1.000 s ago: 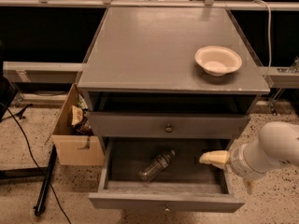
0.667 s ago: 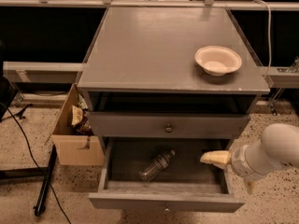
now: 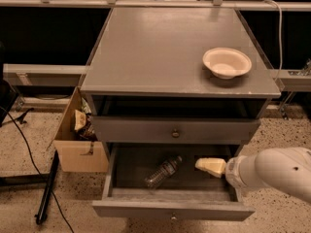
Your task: Pick water bottle from middle drawer and place on counter
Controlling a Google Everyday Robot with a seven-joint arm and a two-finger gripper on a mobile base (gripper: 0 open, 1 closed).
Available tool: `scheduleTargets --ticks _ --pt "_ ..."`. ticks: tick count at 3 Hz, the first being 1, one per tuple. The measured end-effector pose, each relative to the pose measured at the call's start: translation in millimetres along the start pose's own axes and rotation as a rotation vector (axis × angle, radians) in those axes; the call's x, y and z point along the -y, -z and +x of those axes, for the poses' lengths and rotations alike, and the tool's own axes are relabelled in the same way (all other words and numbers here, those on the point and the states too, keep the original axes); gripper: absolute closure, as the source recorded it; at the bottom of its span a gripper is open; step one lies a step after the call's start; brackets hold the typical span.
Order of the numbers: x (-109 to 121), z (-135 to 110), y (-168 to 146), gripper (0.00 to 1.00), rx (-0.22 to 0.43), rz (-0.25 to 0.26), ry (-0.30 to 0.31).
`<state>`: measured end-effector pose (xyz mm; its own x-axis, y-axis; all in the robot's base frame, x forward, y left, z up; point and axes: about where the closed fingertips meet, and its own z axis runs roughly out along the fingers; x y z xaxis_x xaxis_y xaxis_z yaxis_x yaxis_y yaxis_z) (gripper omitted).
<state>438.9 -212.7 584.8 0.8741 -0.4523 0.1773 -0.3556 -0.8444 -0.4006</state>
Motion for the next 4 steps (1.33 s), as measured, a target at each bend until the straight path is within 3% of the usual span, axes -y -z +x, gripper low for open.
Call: scheduleTargets --ticks 1,2,4 --pt "43.4 0.8 -24.6 0.0 -0.094 0.082 0.009" --pt "69.7 2.3 -43.1 0.0 -0.12 0.154 -0.026" --pt "67.1 8.1 -40.9 0.0 -0.144 0.151 -0.065"
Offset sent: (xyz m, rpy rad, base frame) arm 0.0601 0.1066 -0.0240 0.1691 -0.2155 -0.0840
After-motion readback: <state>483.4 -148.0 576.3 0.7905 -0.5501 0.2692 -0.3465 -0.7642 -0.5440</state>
